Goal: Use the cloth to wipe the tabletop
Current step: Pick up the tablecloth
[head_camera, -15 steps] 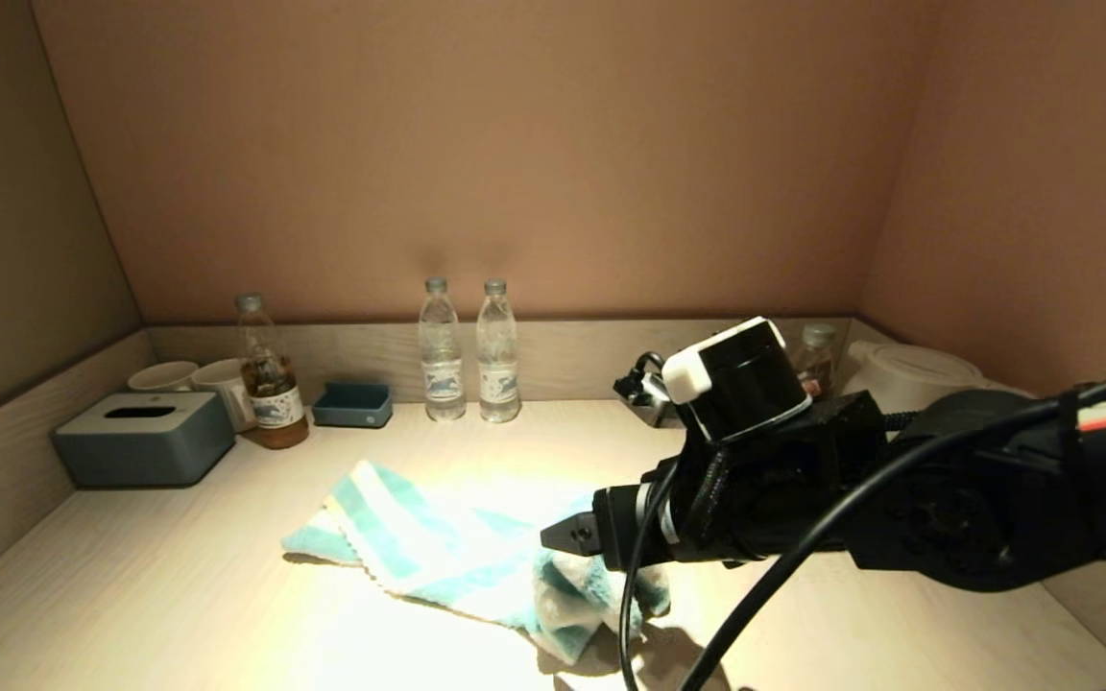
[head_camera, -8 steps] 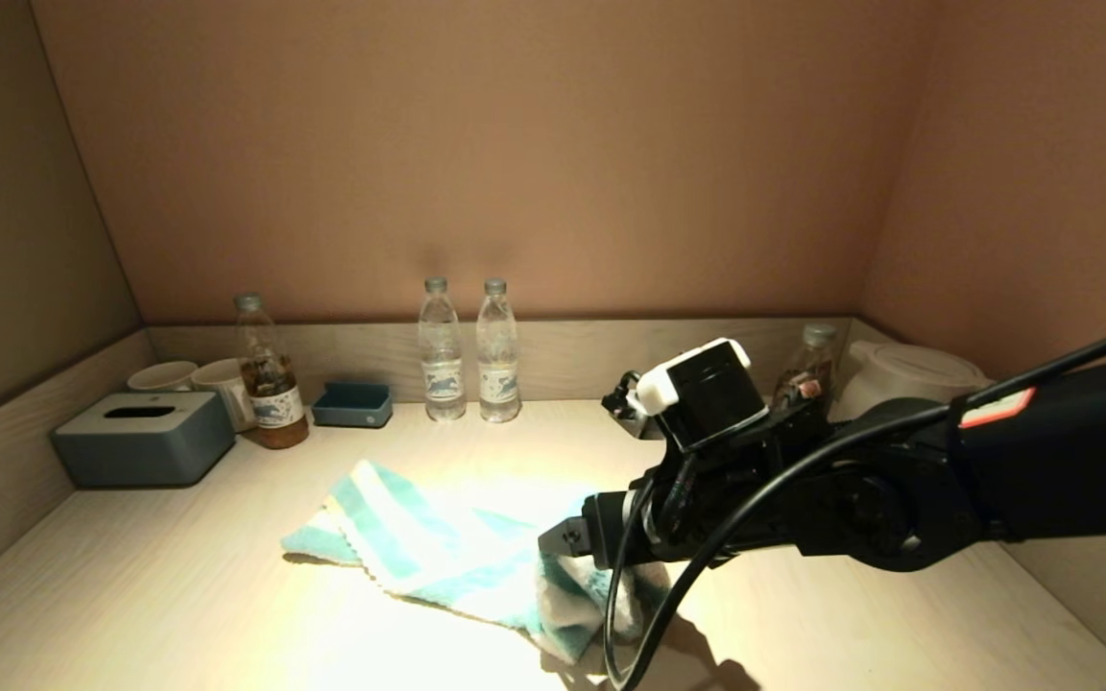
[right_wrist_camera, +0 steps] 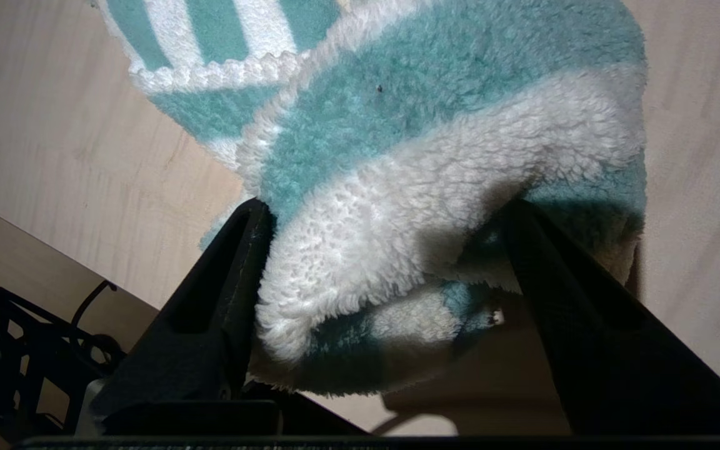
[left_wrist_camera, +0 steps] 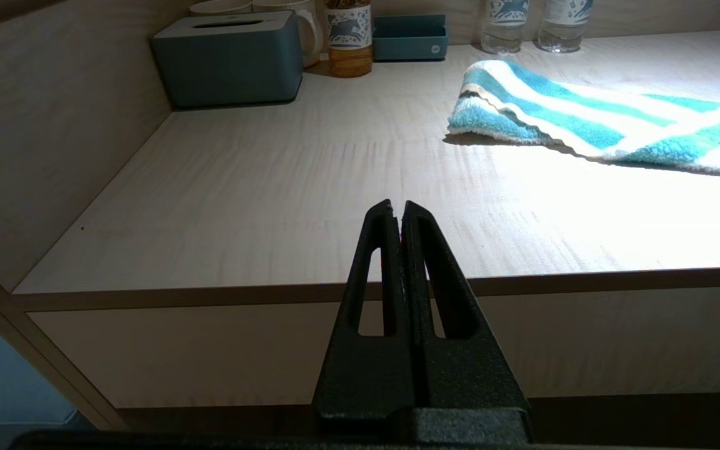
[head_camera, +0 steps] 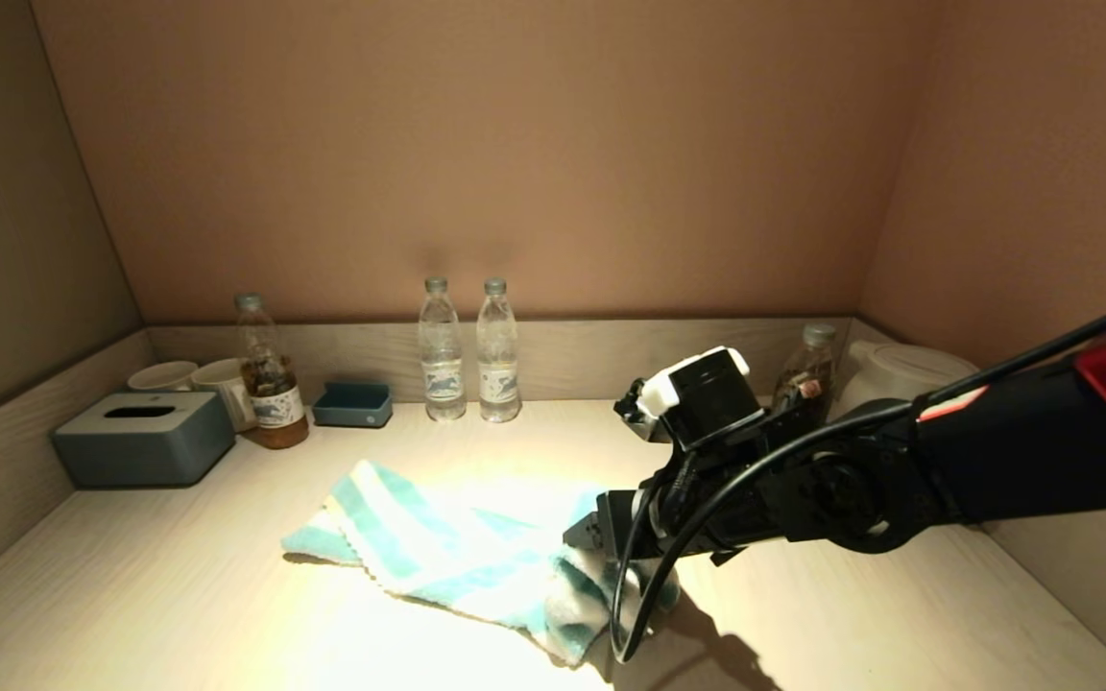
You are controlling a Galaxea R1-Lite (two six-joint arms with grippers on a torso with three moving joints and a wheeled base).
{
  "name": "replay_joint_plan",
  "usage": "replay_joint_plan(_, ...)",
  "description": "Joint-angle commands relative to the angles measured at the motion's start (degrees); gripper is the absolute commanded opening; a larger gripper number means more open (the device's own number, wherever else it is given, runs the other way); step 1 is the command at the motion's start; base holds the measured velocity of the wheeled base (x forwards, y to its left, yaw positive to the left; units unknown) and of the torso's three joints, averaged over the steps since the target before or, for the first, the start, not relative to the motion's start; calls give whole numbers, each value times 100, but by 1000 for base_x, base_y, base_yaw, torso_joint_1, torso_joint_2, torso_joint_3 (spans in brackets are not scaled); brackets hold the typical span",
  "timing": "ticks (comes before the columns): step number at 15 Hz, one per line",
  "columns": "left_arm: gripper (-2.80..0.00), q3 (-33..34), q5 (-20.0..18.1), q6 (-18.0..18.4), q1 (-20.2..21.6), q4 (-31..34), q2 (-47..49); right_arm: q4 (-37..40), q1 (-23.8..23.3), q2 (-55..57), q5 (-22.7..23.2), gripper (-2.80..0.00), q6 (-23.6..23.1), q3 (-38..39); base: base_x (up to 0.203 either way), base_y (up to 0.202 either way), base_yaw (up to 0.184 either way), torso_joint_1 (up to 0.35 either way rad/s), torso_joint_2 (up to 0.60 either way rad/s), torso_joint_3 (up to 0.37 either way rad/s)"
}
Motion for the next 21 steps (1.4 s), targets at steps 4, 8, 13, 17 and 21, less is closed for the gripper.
replay_joint_plan(4, -280, 0, 0, 0, 3, 3, 4, 12, -54, -12, 7, -280, 37, 4, 0, 0, 0, 0, 0, 0)
replay_joint_plan(8, -280, 0, 0, 0, 3, 12, 4, 12, -128, -89, 7, -280, 37, 4, 0, 0, 0, 0, 0, 0)
replay_joint_plan(13, -280, 0, 0, 0, 3, 12, 4, 12, -245, -201, 10, -280, 46, 11, 0, 0, 0, 0, 0, 0)
replay_joint_plan(17, -280, 0, 0, 0, 3, 3, 4, 3, -577, -653, 24, -280, 52, -26, 0, 0, 0, 0, 0, 0)
replay_joint_plan(21, -280, 0, 0, 0, 3, 3, 4, 3, -911, -1111, 47, -280, 46, -24, 0, 0, 0, 0, 0, 0)
